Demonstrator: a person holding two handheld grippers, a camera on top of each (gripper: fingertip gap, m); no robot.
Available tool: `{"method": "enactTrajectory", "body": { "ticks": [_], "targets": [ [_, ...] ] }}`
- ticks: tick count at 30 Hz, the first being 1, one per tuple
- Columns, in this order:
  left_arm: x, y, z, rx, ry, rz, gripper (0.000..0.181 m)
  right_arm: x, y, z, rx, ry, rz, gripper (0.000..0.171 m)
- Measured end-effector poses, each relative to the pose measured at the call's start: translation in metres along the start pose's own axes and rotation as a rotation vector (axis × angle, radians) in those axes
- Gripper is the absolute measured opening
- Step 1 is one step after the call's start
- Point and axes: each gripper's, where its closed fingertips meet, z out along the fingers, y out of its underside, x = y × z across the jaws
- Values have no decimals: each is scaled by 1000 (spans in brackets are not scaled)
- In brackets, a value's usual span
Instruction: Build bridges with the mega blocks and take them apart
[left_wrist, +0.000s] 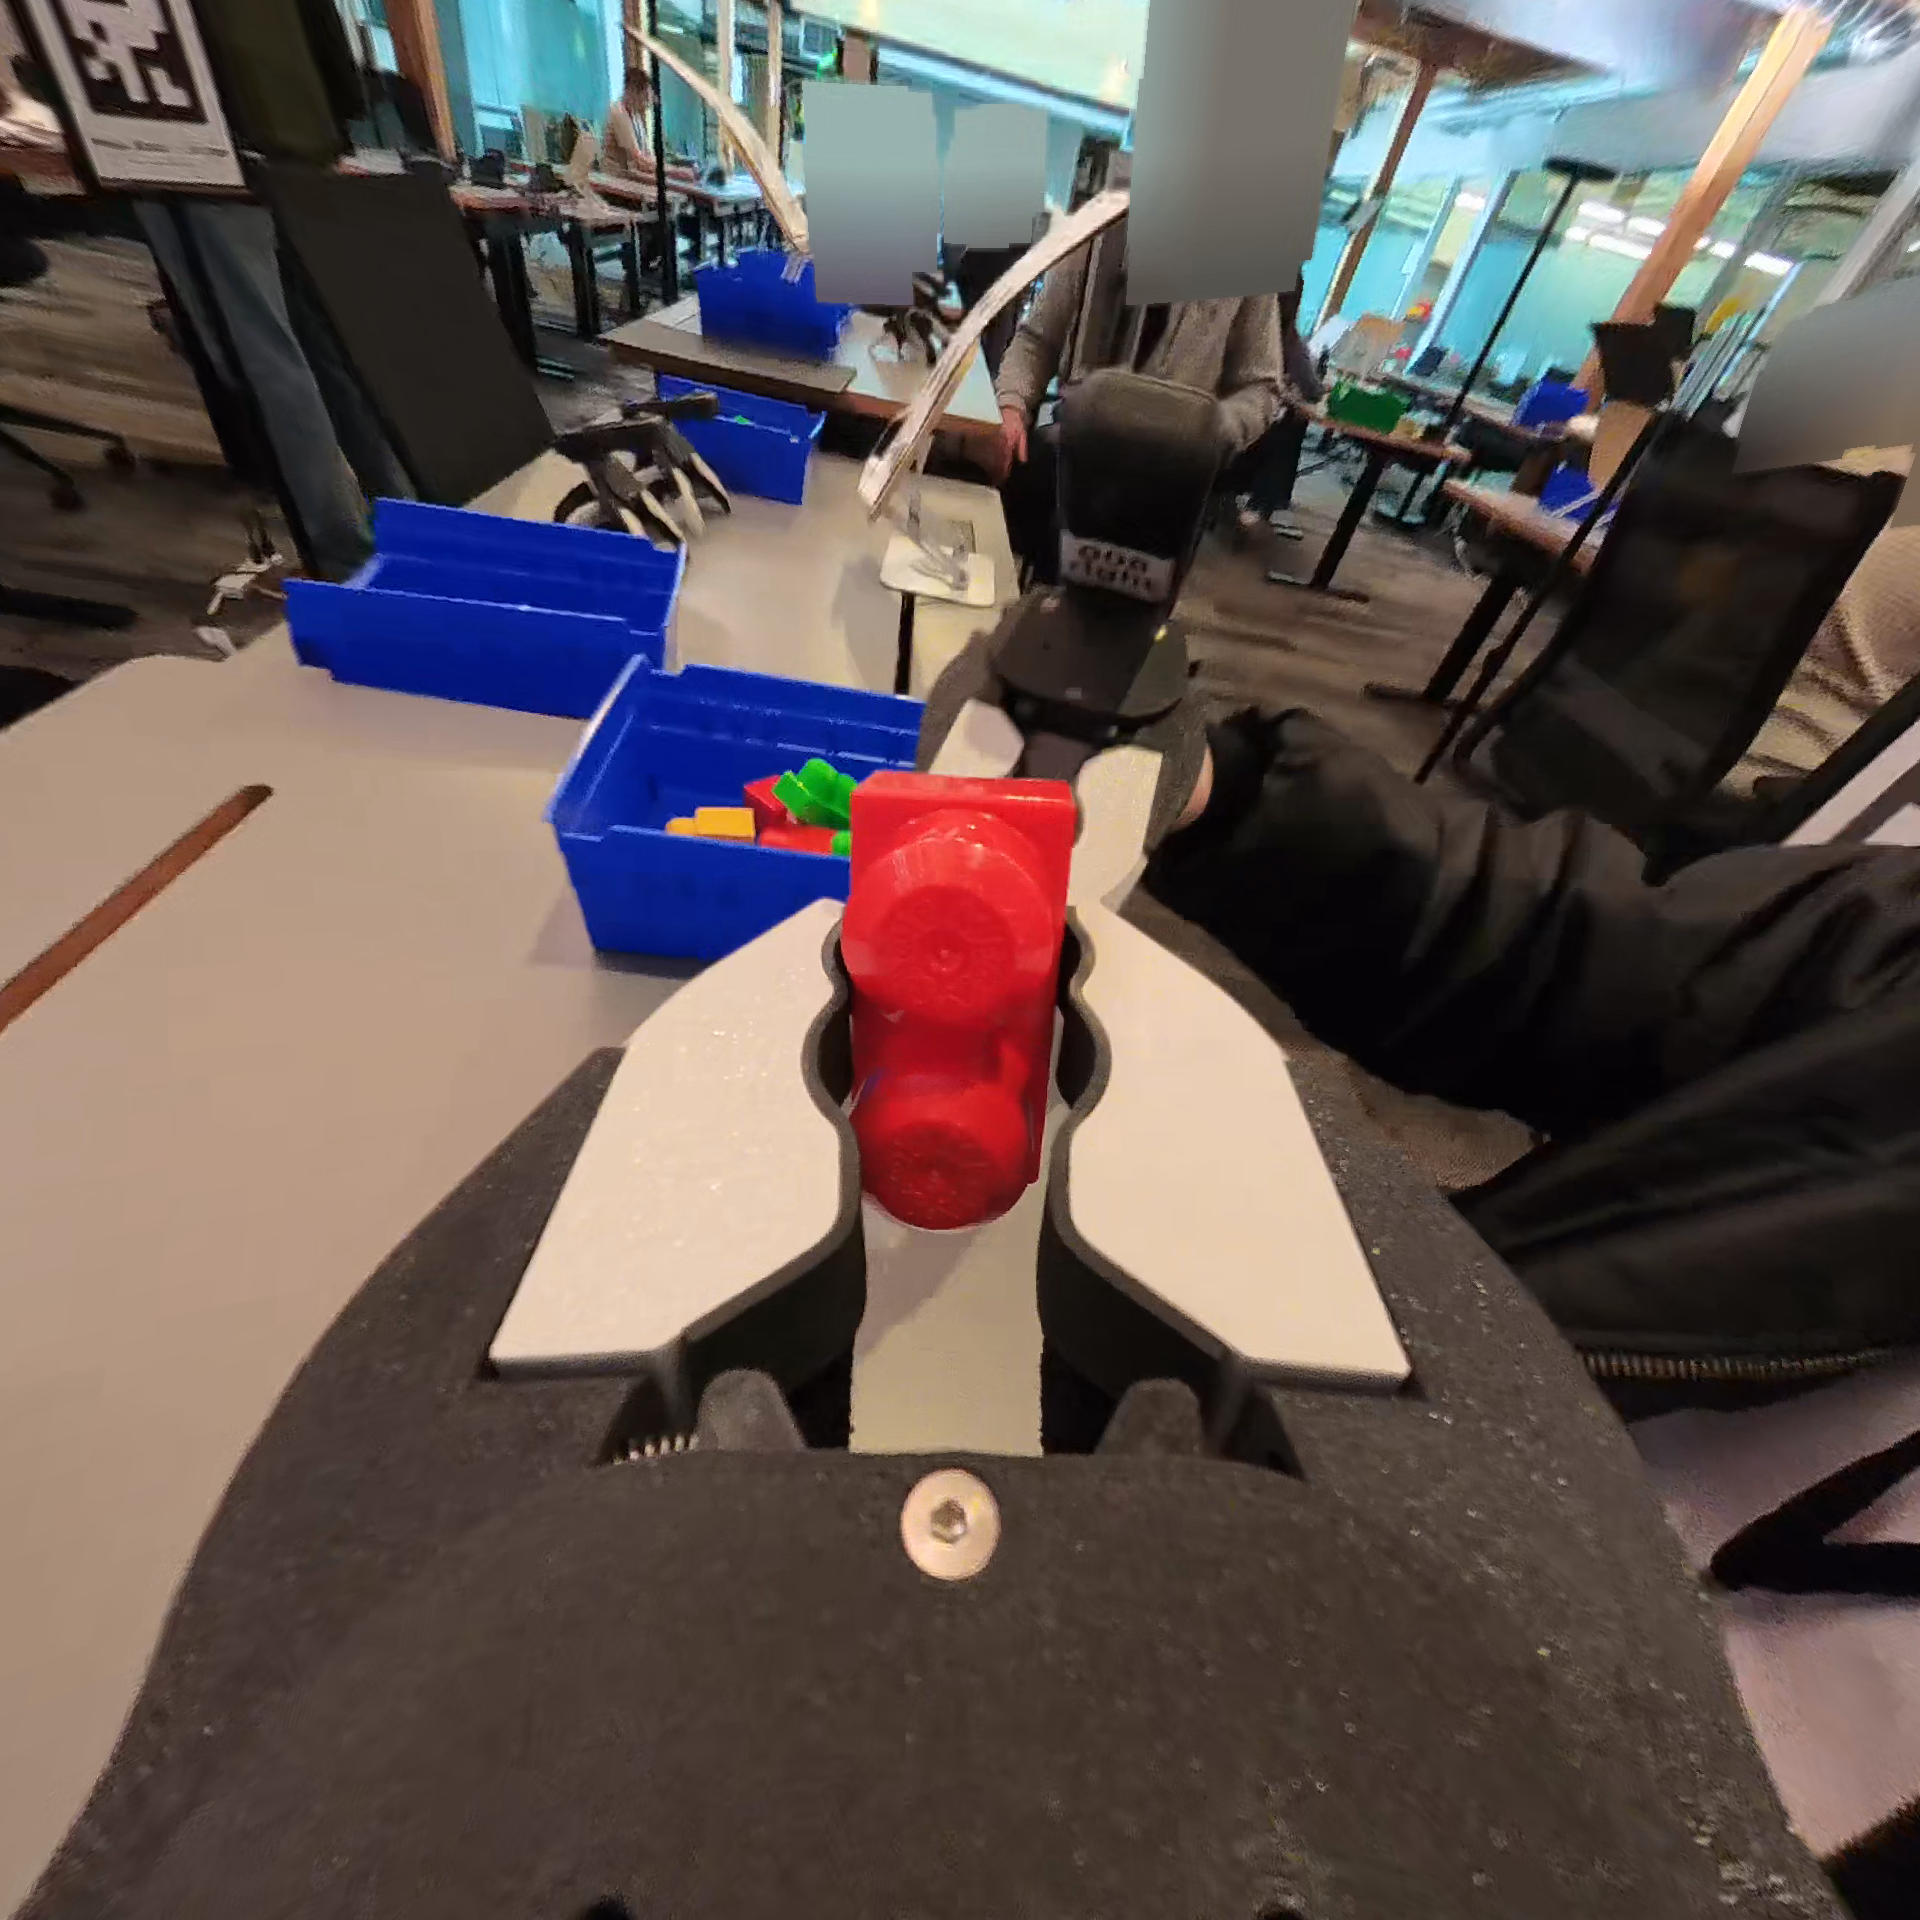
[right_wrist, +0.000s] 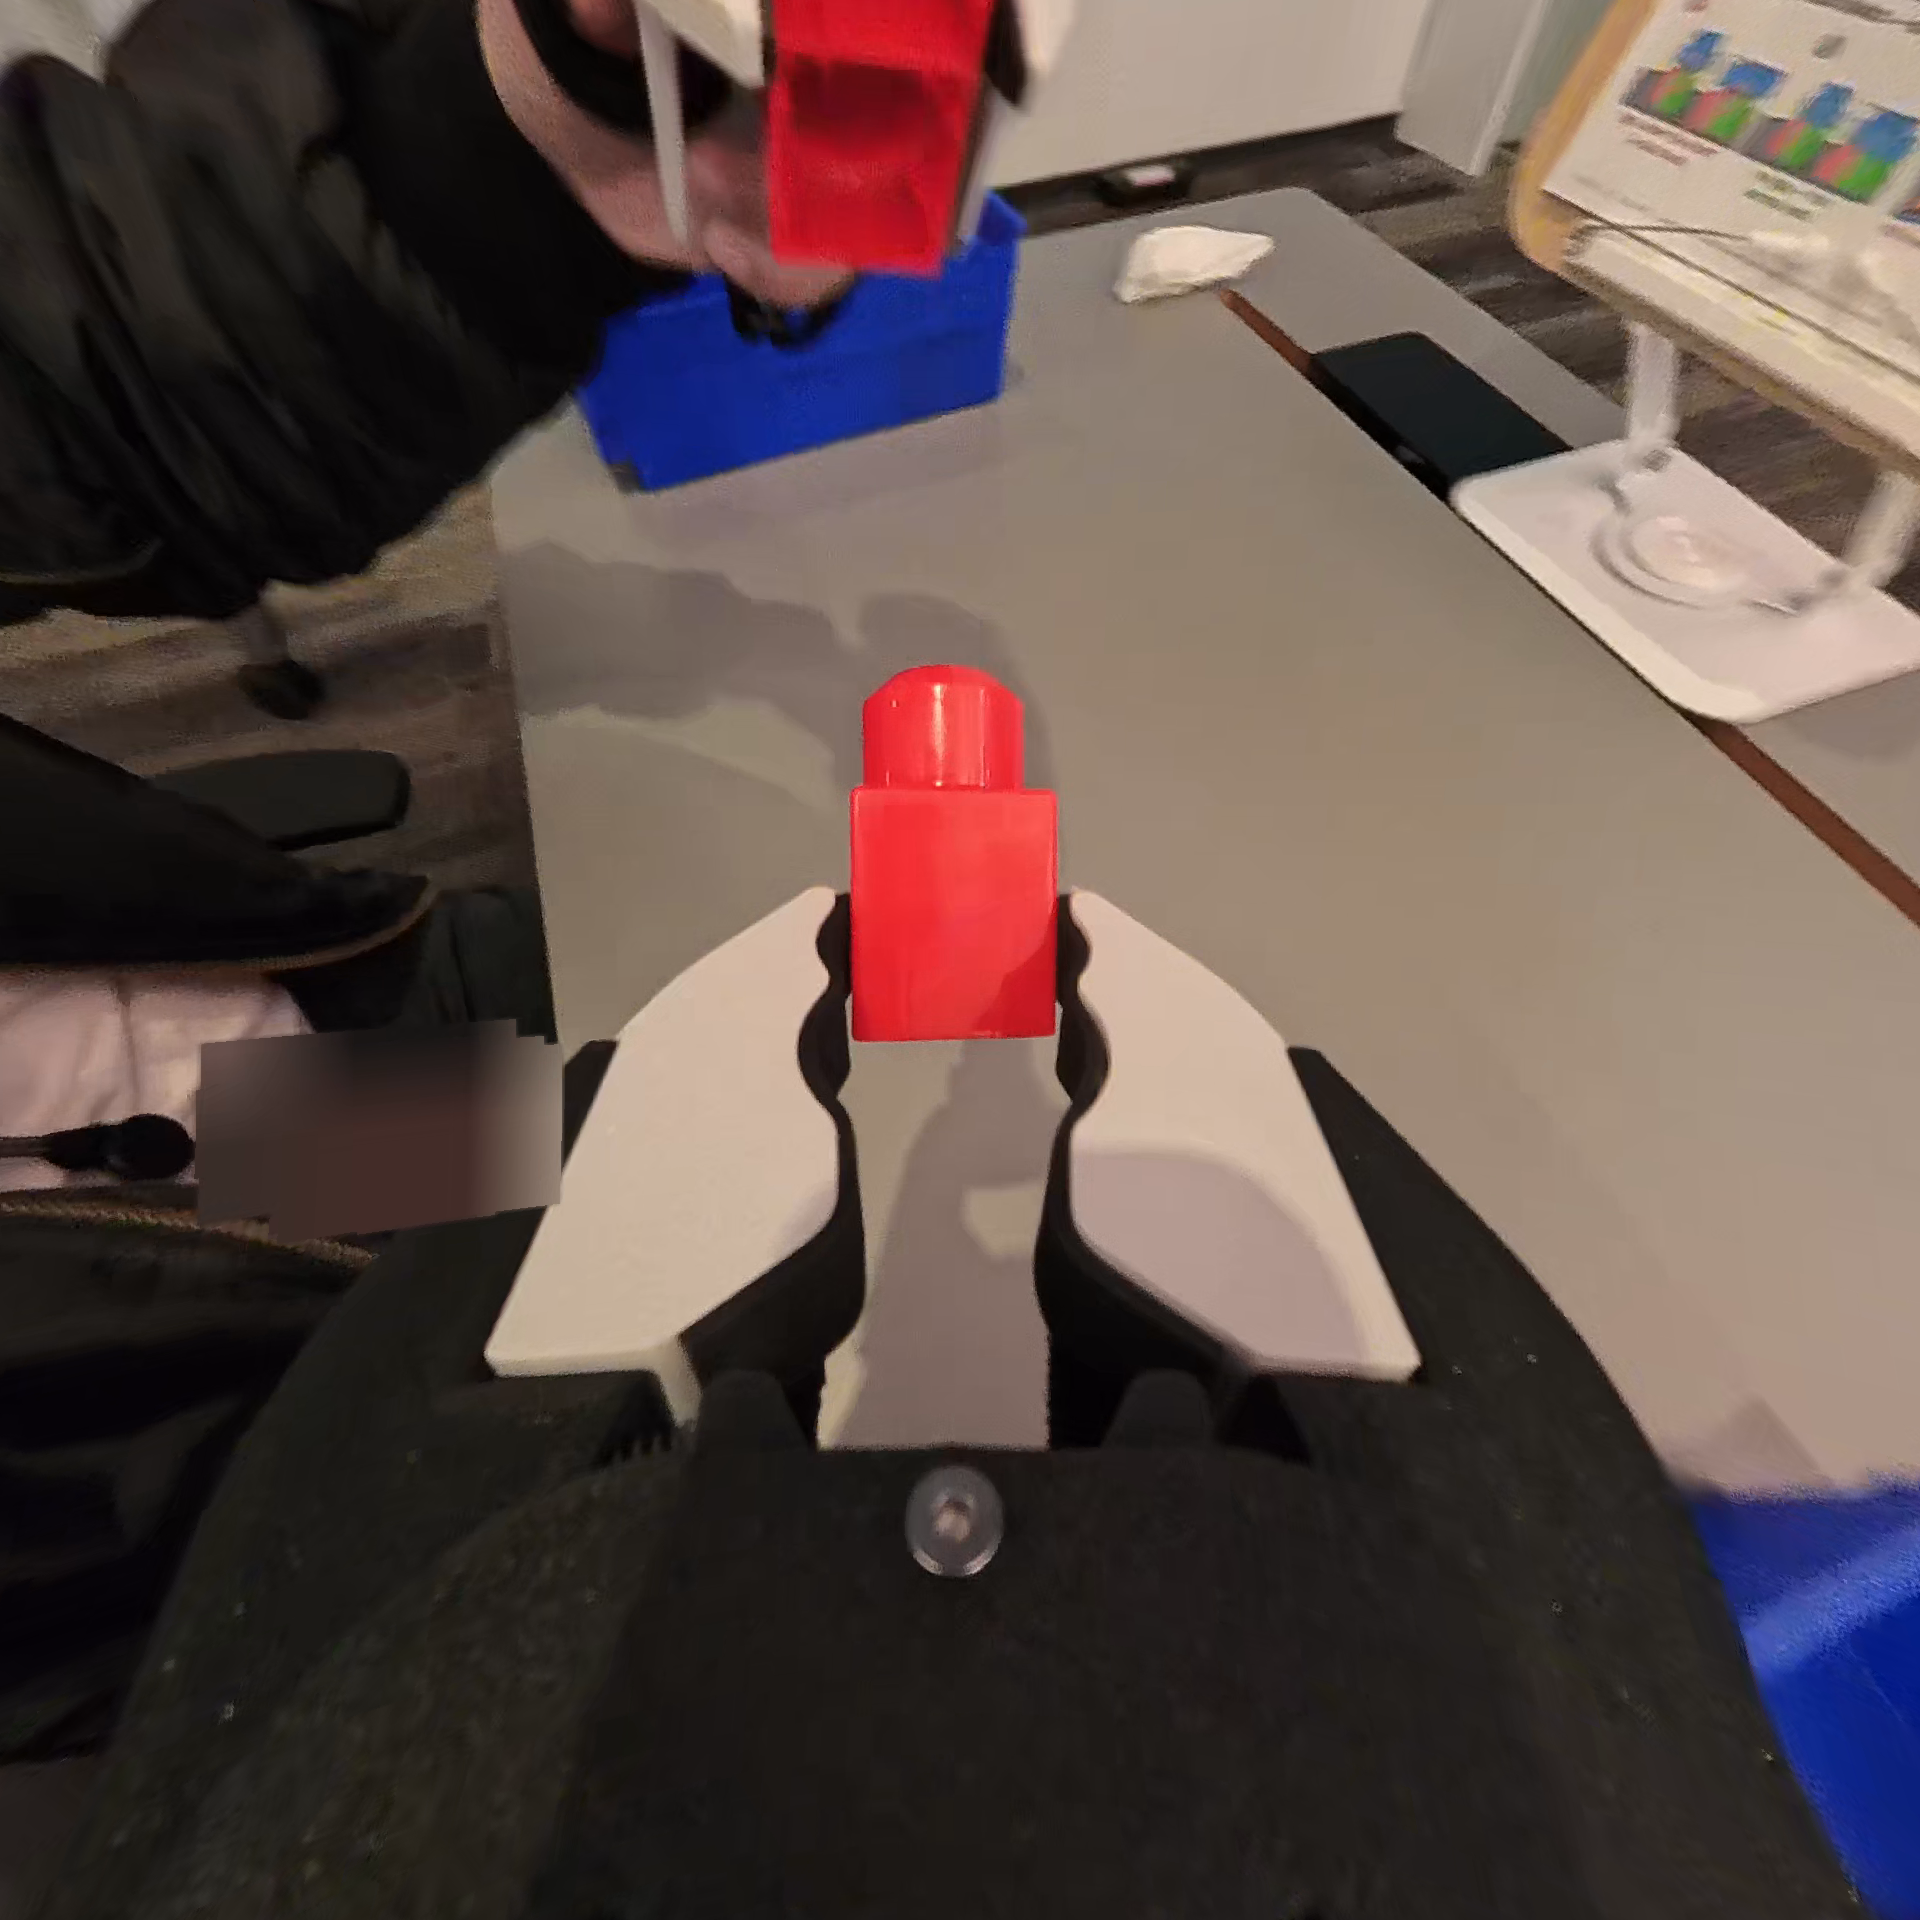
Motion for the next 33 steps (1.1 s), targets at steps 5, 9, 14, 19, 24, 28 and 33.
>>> {"method": "enactTrajectory", "body": {
  "ticks": [5, 9, 14, 19, 24, 28, 33],
  "targets": [
    [-1, 26, -23, -127, -41, 21, 37, 71, 55, -122, -85, 431, 104, 37],
    [3, 44, -17, -164, -22, 14, 36, 107, 153, -193, -250, 606, 418, 37],
    [2, 57, 6, -185, 9, -8, 36, 113, 219, -201, -399, 678, 518, 38],
    [15, 73, 24, -273, 83, -13, 36, 115, 196, -194, -287, 653, 399, 52],
    [21, 87, 33, -398, 123, 0, 36, 39, 57, -122, -31, 334, -53, 47],
    [19, 88, 45, -446, 72, 68, 36, -7, -10, -57, -6, 99, -61, 46],
    [20, 88, 53, -464, 34, 94, 37, -19, -39, -8, -41, 30, -102, 49]
  ]
}}
